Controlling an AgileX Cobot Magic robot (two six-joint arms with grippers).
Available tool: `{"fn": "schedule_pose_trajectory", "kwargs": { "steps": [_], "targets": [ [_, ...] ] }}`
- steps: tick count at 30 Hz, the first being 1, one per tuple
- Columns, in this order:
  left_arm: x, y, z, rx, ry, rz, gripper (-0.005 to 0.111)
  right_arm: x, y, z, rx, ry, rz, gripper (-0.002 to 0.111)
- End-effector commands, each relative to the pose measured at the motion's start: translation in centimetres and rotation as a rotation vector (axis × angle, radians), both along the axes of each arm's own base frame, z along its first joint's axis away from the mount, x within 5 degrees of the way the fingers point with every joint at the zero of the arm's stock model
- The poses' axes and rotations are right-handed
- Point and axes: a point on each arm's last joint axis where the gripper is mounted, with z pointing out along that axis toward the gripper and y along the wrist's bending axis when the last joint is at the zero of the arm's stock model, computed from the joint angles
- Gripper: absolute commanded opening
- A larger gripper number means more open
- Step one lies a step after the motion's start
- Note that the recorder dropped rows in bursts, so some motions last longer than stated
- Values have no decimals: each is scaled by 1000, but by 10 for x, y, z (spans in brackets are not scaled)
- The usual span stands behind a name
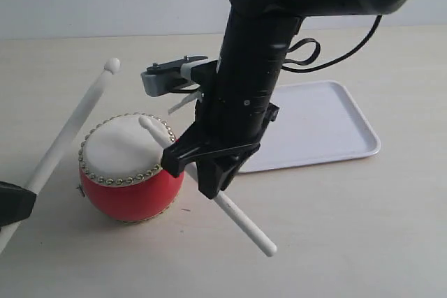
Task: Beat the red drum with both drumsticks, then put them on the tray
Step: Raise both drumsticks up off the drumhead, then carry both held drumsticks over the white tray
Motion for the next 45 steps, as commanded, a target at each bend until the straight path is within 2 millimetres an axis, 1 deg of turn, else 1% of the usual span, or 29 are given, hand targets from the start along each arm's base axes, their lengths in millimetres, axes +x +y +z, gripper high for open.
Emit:
{"fn": "schedule_pose_trajectory", "kwargs": {
  "steps": [1,2,4,5,6,7,9,10,11,12,15,18,21,26,31,35,39,45],
  "targets": [
    [-1,2,3,3,-7,-1,0,9,6,-7,-22,21,-30,0],
    [-1,2,3,7,-4,-1,0,8,8,-10,-6,39,-30,0],
    [-1,2,3,9,-5,-3,0,5,16,-25,-38,64,-2,0],
    [-1,2,3,9,-5,-3,0,3,18,-28,-53,61,18,0],
    [-1,2,3,11,-7,-3,0,1,19,-26,-68,39,47,0],
    [-1,2,3,11,-7,-3,0,0,18,-20,-60,21,56,0],
    [0,2,4,5,-27,-4,0,-5,14,7,-18,-42,65,0],
    [2,1,5,-14,-47,-2,0,-10,8,33,13,-108,73,0],
    [2,-1,6,-32,-51,-1,0,-13,5,46,25,-143,75,0],
    [3,-3,7,-55,-57,0,0,-18,-2,65,30,-205,71,0],
    [8,-7,6,-64,-68,1,0,-20,-14,86,-4,-307,-2,0],
    [15,-14,4,-84,-80,1,0,-16,-21,95,-31,-399,-70,0],
    [27,-26,2,-128,-127,-14,0,-12,-26,96,-80,-440,-103,0],
    [47,-47,3,-233,-242,-28,0,-5,-34,90,-163,-526,-147,0],
    [57,-63,-3,-277,-294,-38,0,2,-43,76,-250,-624,-170,0],
    [64,-81,-6,-325,-362,-65,0,5,-47,66,-269,-679,-195,0],
    [73,-101,-9,-302,-351,-108,0,7,-50,59,-286,-711,-221,0],
    [95,-127,-11,-265,-351,-134,0,8,-50,58,-284,-731,-226,0]
  ]
}}
